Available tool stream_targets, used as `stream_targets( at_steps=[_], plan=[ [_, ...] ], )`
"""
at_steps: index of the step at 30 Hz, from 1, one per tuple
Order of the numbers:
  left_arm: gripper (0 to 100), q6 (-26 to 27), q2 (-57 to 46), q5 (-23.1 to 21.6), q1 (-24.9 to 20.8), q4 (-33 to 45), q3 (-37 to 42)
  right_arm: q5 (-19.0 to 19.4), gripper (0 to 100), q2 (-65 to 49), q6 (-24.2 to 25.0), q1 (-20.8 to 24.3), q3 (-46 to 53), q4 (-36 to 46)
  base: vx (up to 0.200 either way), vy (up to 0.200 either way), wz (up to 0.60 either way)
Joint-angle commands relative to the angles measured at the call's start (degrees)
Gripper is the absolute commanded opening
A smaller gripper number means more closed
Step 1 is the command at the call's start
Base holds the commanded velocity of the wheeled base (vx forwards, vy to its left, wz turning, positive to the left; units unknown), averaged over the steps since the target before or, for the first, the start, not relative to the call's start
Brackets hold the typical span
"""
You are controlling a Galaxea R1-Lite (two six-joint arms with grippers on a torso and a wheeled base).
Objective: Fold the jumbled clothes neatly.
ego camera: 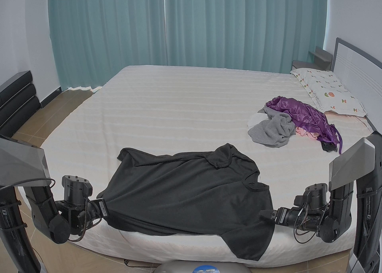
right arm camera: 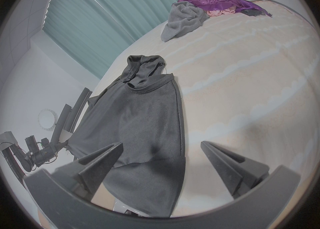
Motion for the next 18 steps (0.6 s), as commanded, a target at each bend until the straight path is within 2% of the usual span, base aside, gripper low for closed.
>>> stream_targets(
  at_steps=[1, 6, 12, 18],
  plan=[
    [0, 0.1, 0.4, 0.0, 0.0, 0.0, 0.0, -0.2, 0, 3.3, 0.0, 0.3, -1.9, -0.1, 0.000, 0.000, 0.00],
    [0, 0.0, 1.0, 0.0, 0.0, 0.0, 0.0, -2.8, 0, 3.7, -0.2, 1.2, -1.2, -0.1, 0.000, 0.000, 0.00],
    [0, 0.0, 1.8, 0.0, 0.0, 0.0, 0.0, -3.0, 0, 2.0, -0.1, 0.4, 1.6, -0.7, 0.000, 0.000, 0.00],
    [0, 0.0, 2.7, 0.0, 0.0, 0.0, 0.0, -2.7, 0, 1.7, -0.4, -1.6, 5.7, -4.7, 0.000, 0.000, 0.00]
  ],
)
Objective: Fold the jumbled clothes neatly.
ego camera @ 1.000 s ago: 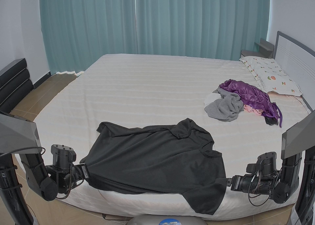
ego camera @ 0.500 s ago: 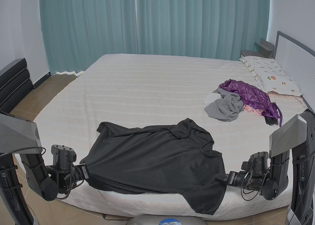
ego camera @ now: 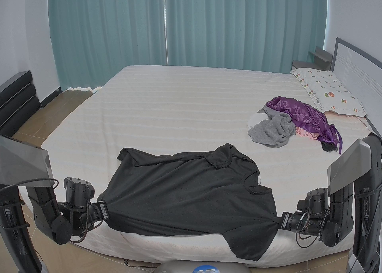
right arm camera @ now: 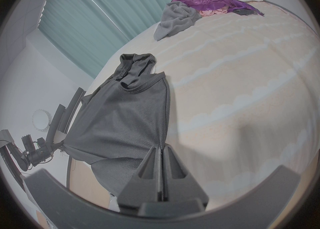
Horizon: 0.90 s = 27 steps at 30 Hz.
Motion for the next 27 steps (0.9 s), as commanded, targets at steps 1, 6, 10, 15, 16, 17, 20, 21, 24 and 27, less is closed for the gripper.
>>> stream_targets(
  at_steps=[1, 6, 10, 15, 16, 17, 20, 21, 24, 27],
  plan=[
    [0, 0.0, 1.6, 0.0, 0.0, 0.0, -0.1, 0.4, 0, -0.3, -0.4, -1.6, 2.9, -1.3, 0.000, 0.000, 0.00],
    [0, -0.4, 2.6, -0.1, -0.2, -0.2, -0.6, 0.8, 100, -0.4, 0.2, -1.7, 2.9, -1.4, 0.000, 0.000, 0.00],
    [0, -1.3, 2.5, -0.2, -0.5, -0.2, -1.4, 1.7, 100, -1.0, 0.6, -1.2, 3.2, -1.4, 0.000, 0.000, 0.00],
    [100, -2.9, 2.2, -0.1, -0.5, -0.3, -2.4, 3.1, 100, -1.7, 4.5, -1.4, 2.6, -1.4, 0.000, 0.000, 0.00],
    [100, -3.0, 2.2, -0.2, -0.5, -0.5, -2.5, 3.7, 100, -2.2, 5.9, -1.5, 2.4, -1.4, 0.000, 0.000, 0.00],
    [100, -3.0, 2.0, -0.2, -0.5, -0.5, -2.6, 4.7, 100, -2.7, 7.6, -1.5, 2.4, -1.4, 0.000, 0.000, 0.00],
    [100, -3.2, 1.7, -0.4, -0.3, -0.9, -2.7, 6.6, 100, -3.7, 9.5, -1.6, 2.5, -1.4, 0.000, 0.000, 0.00],
    [100, -4.0, 0.7, -1.0, 0.0, -0.9, -2.8, 7.2, 100, -4.5, 10.4, -1.6, 2.5, -1.4, 0.000, 0.000, 0.00],
    [100, -5.0, -1.0, -2.5, 0.5, -1.0, -3.4, 7.3, 100, -4.3, 11.4, -1.6, 2.3, -1.4, 0.000, 0.000, 0.00],
    [100, -6.3, -2.7, -4.2, 1.1, -0.9, -3.7, 7.3, 100, -4.0, 13.5, -1.7, 1.5, -1.4, 0.000, 0.000, 0.00]
  ],
)
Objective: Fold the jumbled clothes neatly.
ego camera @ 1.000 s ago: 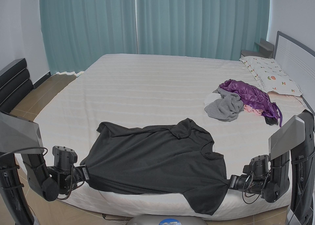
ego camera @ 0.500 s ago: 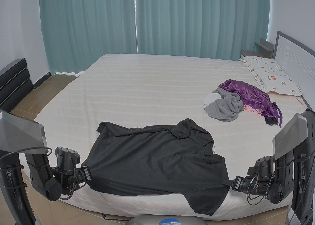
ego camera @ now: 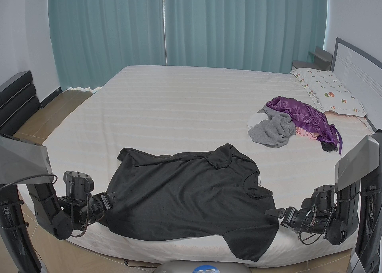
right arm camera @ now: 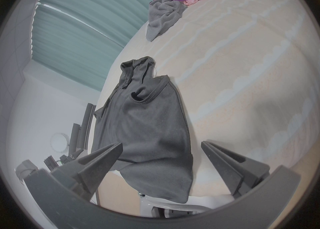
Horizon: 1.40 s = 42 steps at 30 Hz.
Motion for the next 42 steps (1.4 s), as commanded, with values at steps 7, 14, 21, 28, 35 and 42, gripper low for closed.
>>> stream_targets(
  at_steps=[7, 14, 21, 28, 35, 42],
  plan=[
    [100, -4.9, -3.3, -1.7, 0.8, 0.0, -2.0, 0.0, 100, -0.9, 5.6, -1.0, -2.5, -0.9, 0.000, 0.000, 0.00],
    [100, -7.3, -2.9, -2.4, 1.1, 0.0, -2.4, 0.0, 100, -0.9, 5.8, -0.9, -2.5, -0.9, 0.000, 0.057, 0.00],
    [100, -7.6, -2.9, -2.8, 1.1, 0.1, -2.5, -0.1, 100, -1.0, 6.0, -0.9, -2.6, -0.9, 0.000, 0.200, 0.00],
    [100, -7.7, -2.9, -2.8, 1.0, 0.0, -2.6, -0.1, 100, -0.9, 6.0, -0.9, -2.6, -0.9, 0.000, 0.086, 0.00],
    [100, -9.6, -2.9, -2.8, 0.7, 0.0, -2.7, -0.1, 100, -1.0, 6.2, -1.0, -3.6, -0.9, 0.000, 0.000, 0.00],
    [100, -10.8, -2.8, -3.0, 0.7, 0.1, -3.0, -0.3, 100, -1.0, 7.5, -1.8, -4.6, -0.9, 0.000, 0.000, 0.00]
  ],
)
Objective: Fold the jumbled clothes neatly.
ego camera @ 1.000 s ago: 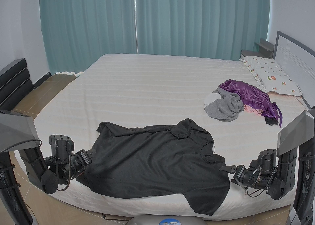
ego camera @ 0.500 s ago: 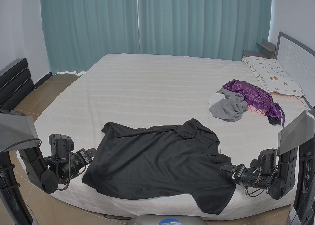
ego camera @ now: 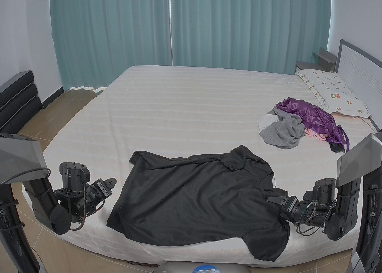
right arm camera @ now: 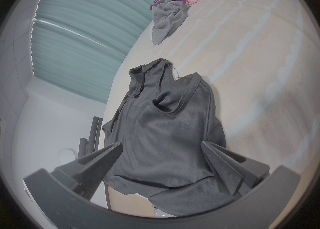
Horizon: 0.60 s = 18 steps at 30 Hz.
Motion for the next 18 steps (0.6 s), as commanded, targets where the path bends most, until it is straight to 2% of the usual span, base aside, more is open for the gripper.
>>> stream_targets(
  at_steps=[1, 12, 18],
  plan=[
    [100, -0.1, 0.1, 0.0, 0.0, 0.0, -0.1, -0.1, 100, 0.0, 0.7, -0.3, -0.4, -0.9, 0.000, 0.000, 0.00],
    [100, -0.6, 1.6, -0.6, 0.0, 0.0, -1.0, -0.2, 100, 0.0, 1.3, -0.3, -0.5, -0.9, 0.000, 0.000, 0.00],
    [100, -2.6, 2.3, -5.4, 0.2, 0.7, -6.2, -0.2, 100, 0.1, 1.3, -1.1, -1.1, -0.9, 0.000, 0.000, 0.00]
  ],
)
